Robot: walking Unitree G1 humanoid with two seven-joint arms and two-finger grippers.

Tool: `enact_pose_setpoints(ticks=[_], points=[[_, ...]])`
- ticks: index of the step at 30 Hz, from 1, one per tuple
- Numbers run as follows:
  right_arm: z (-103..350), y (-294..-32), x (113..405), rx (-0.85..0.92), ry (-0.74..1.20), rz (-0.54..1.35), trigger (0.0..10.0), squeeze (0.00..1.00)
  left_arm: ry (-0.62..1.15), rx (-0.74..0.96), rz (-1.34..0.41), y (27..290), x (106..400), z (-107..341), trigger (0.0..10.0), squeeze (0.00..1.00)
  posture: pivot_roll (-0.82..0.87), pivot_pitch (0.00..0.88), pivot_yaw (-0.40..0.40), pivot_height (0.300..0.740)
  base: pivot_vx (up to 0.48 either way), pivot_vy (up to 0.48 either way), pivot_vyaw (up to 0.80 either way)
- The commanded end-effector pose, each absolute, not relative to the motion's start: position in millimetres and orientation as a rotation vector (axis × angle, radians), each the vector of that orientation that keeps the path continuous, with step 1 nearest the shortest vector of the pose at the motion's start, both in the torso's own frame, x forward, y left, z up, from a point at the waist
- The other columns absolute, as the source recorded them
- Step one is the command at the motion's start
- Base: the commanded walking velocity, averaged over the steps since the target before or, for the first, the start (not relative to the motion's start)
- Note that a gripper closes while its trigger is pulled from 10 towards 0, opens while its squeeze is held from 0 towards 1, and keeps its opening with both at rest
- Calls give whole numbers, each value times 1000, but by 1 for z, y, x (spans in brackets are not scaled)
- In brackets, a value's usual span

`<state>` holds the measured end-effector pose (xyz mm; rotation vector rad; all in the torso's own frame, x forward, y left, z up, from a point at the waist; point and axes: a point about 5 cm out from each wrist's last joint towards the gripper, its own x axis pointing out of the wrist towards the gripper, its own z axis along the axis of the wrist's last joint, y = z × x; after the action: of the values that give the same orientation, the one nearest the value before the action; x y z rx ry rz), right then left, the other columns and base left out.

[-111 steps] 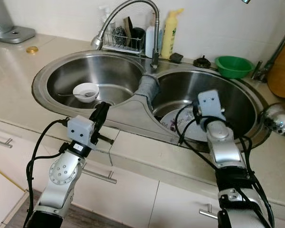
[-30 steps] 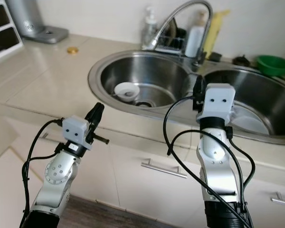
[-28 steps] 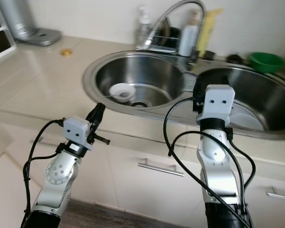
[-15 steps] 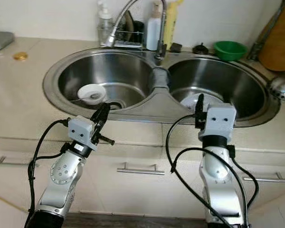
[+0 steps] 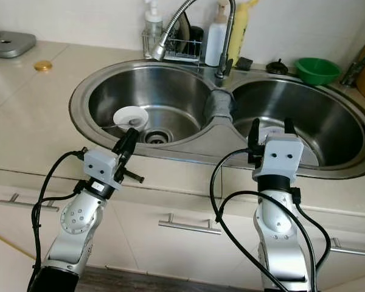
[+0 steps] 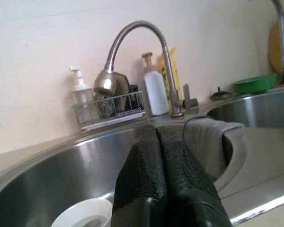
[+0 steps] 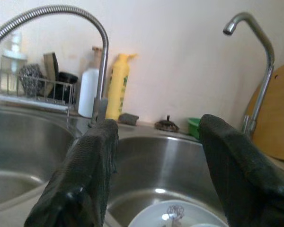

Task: Kitchen organization

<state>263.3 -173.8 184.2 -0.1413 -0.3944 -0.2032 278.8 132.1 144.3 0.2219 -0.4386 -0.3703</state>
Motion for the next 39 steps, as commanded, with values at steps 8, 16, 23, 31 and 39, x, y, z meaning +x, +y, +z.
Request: enact_pose_setpoints(ticks=[8,16,23,31,39], points=[[187,-175,263,-184,-409,-225,10000,0,-420,215,-374,129,280,142,10000,0,119,0,-56,740,0,0,-300],[185,-176,263,-190,-404,-231,10000,0,-417,210,-379,128,280,142,10000,0,120,0,-56,740,0,0,0],[185,-175,264,-189,-406,-234,10000,0,-416,209,-380,128,280,141,10000,0,121,0,-56,740,-109,0,0],[184,-175,264,-189,-405,-236,10000,0,-416,210,-380,128,280,141,10000,0,121,0,-55,740,-257,0,0],[184,-176,264,-193,-402,-237,10000,0,-414,208,-381,128,279,141,10000,0,121,0,-56,740,-259,0,0]])
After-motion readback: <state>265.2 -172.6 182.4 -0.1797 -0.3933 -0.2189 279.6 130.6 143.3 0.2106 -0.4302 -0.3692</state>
